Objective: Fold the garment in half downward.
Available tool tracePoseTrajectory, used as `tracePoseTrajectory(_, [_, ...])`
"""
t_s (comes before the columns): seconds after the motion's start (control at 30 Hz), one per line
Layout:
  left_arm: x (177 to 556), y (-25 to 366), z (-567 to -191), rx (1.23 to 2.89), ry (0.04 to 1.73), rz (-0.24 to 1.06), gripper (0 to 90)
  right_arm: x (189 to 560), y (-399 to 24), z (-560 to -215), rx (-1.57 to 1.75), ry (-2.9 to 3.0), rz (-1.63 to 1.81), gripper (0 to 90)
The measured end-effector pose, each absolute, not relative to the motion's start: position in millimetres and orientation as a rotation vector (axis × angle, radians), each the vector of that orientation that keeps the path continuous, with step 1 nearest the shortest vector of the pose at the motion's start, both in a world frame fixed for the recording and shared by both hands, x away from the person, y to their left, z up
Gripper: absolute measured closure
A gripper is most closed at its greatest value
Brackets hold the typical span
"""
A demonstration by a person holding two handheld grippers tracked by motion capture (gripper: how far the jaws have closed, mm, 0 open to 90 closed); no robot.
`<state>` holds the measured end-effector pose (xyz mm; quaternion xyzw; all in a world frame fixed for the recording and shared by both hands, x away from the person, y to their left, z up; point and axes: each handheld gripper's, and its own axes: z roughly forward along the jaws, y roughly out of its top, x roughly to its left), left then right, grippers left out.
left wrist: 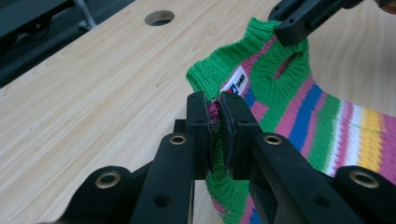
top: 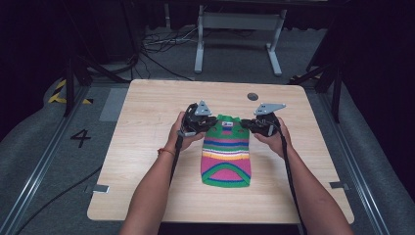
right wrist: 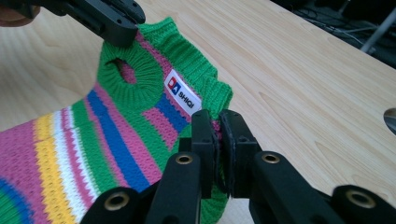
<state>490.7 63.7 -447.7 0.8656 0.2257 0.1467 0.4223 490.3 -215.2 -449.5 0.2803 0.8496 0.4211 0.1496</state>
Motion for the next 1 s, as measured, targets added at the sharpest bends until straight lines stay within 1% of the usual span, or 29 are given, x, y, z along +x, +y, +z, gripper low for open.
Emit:
tracePoseTrajectory(0.03, [484.4,68.2,-446.4,2.17,0.542,0.37,83.0,486.5,-215.1,-447.0,0.789,2.446,1.205,85.0])
tracePoseTrajectory(0.33, [466.1,79.4,-443.1,2.158,0.47,0.373,83.5,470.6,-216.0,-439.3,0.739,2.467,1.259,84.8])
tracePoseTrajectory(0.5, [454.4,79.0,-444.7,2.177,0.431,0.426,83.9,459.4,-218.5,-437.0,0.697,2.478,1.292,84.3])
tracePoseTrajectory(0.83, [435.8,87.8,-445.7,2.185,0.418,0.403,84.1,441.2,-224.8,-435.7,0.651,2.496,1.314,84.2])
tracePoseTrajectory(1.0, [424.1,91.1,-443.0,2.212,0.377,0.409,84.5,430.9,-226.2,-432.6,0.609,2.512,1.323,84.2])
